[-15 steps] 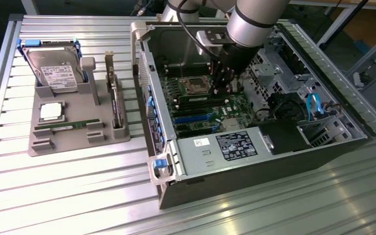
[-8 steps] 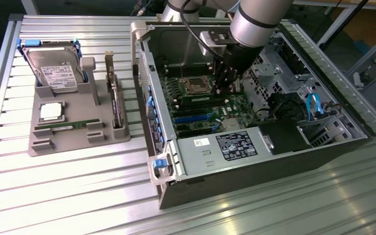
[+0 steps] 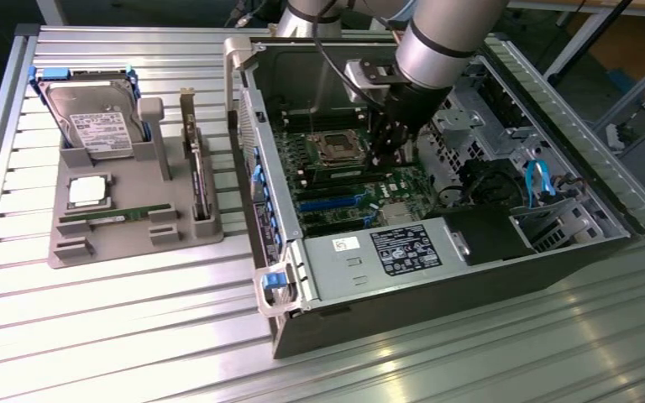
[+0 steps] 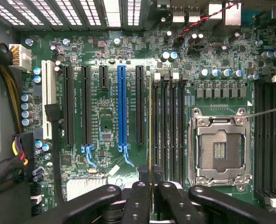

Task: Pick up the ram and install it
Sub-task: 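Insert the ram into the slot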

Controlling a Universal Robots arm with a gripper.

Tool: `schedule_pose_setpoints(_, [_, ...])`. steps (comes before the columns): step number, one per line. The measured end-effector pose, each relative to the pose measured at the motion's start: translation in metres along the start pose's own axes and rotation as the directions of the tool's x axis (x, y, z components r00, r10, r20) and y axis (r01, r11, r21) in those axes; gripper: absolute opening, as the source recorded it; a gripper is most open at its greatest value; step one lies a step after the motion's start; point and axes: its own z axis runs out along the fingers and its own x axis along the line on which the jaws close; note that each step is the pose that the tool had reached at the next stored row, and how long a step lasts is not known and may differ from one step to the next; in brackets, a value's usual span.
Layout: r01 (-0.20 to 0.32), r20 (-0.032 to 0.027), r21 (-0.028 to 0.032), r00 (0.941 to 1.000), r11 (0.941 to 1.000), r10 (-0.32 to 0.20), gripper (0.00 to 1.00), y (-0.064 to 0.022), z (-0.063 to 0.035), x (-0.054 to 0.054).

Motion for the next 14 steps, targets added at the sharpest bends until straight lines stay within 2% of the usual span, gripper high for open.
schedule_pose_setpoints(3, [0.0,0.0,0.0,1.0,1.0,0.0,0.13,-0.0004,0.0086,0.0])
schedule_pose_setpoints(7, [0.0,-0.0001,0.0,1.0,1.0,0.0,0.13,-0.0004,0.0092,0.0])
schedule_pose_setpoints(11, [0.0,0.0,0.0,1.0,1.0,0.0,0.13,-0.0003,0.0106,-0.011])
schedule_pose_setpoints(14, [0.0,0.0,0.0,1.0,1.0,0.0,0.13,-0.0003,0.0111,-0.013])
